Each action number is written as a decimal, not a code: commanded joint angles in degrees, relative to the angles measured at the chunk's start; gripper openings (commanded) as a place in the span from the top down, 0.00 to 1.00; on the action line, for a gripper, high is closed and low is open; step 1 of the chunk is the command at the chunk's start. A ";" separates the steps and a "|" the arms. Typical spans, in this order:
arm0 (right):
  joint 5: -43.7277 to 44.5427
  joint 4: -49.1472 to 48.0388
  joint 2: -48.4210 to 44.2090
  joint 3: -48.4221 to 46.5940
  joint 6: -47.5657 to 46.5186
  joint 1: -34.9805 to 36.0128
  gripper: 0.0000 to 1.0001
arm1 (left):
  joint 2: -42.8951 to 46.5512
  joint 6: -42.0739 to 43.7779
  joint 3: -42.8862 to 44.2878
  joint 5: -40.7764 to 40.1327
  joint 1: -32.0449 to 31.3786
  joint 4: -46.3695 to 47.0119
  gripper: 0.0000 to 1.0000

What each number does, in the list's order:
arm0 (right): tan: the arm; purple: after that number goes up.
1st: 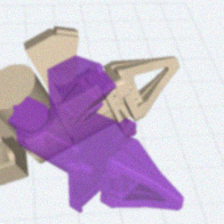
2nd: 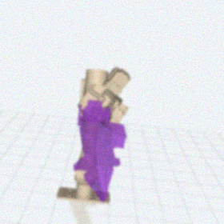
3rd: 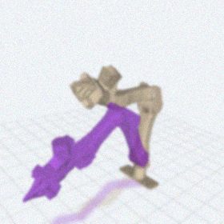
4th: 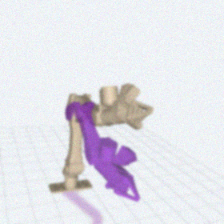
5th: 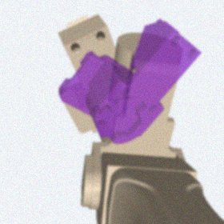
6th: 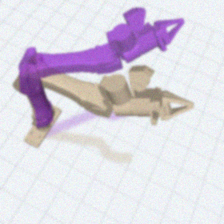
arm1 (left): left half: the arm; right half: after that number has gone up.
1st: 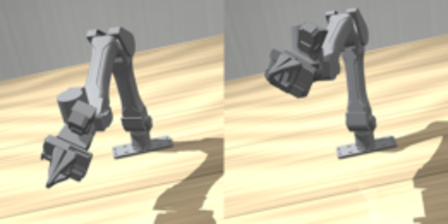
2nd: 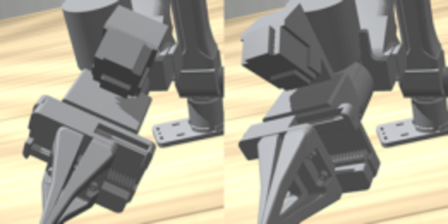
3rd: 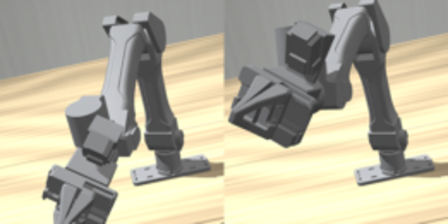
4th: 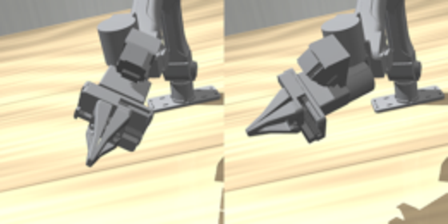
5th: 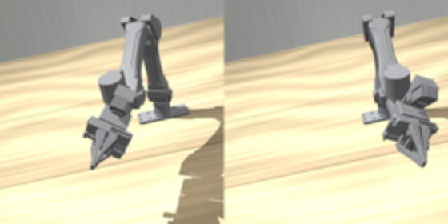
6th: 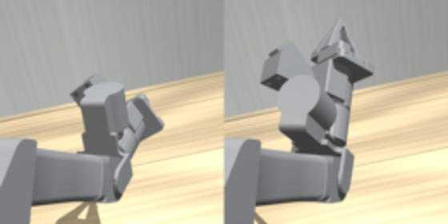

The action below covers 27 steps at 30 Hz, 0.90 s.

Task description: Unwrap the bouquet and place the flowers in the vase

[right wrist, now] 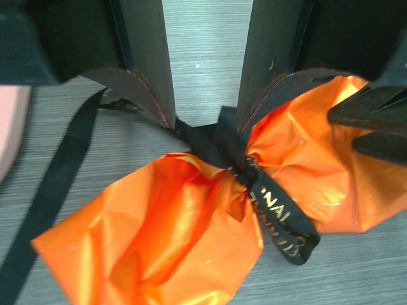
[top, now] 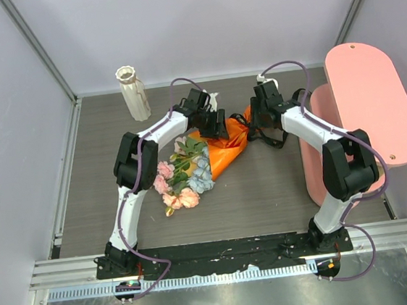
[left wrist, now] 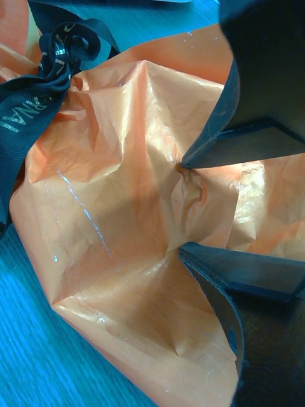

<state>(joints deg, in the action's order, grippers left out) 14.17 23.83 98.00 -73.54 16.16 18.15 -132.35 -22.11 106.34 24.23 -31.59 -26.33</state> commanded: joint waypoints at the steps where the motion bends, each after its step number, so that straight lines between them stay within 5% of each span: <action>1: -8.90 -8.19 -0.53 1.73 4.58 -0.13 0.51 | 1.40 0.05 -0.70 0.73 0.22 -1.18 0.43; 19: -7.58 -13.55 2.90 6.48 6.95 -0.05 0.53 | 1.13 0.22 0.18 0.91 0.22 -1.71 0.44; 27: 5.31 -11.36 2.73 5.86 5.29 3.29 0.54 | 0.87 0.31 0.18 0.73 0.22 -1.71 0.43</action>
<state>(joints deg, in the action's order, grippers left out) 10.68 12.73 101.43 -67.18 22.61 19.44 -132.35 -22.06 106.34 24.56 -31.59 -26.37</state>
